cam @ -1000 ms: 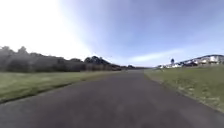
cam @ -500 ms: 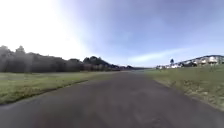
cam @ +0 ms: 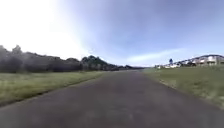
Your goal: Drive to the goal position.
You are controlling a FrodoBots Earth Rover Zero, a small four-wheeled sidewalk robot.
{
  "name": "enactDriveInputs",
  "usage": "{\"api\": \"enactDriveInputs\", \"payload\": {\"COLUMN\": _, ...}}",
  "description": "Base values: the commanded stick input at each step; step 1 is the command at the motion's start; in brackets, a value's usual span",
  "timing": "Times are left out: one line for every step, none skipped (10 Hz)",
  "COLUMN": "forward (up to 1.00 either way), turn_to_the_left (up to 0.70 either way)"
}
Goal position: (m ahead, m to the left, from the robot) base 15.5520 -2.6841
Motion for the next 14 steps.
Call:
{"api": "enactDriveInputs", "payload": {"forward": 1.00, "turn_to_the_left": 0.00}}
{"api": "enactDriveInputs", "payload": {"forward": 1.00, "turn_to_the_left": 0.00}}
{"api": "enactDriveInputs", "payload": {"forward": 1.00, "turn_to_the_left": 0.00}}
{"api": "enactDriveInputs", "payload": {"forward": 1.00, "turn_to_the_left": 0.00}}
{"api": "enactDriveInputs", "payload": {"forward": 1.00, "turn_to_the_left": 0.00}}
{"api": "enactDriveInputs", "payload": {"forward": 1.00, "turn_to_the_left": 0.00}}
{"api": "enactDriveInputs", "payload": {"forward": 1.00, "turn_to_the_left": 0.00}}
{"api": "enactDriveInputs", "payload": {"forward": 1.00, "turn_to_the_left": 0.00}}
{"api": "enactDriveInputs", "payload": {"forward": 1.00, "turn_to_the_left": 0.00}}
{"api": "enactDriveInputs", "payload": {"forward": 1.00, "turn_to_the_left": 0.00}}
{"api": "enactDriveInputs", "payload": {"forward": 1.00, "turn_to_the_left": 0.00}}
{"api": "enactDriveInputs", "payload": {"forward": 1.00, "turn_to_the_left": 0.00}}
{"api": "enactDriveInputs", "payload": {"forward": 1.00, "turn_to_the_left": 0.00}}
{"api": "enactDriveInputs", "payload": {"forward": 1.00, "turn_to_the_left": 0.00}}
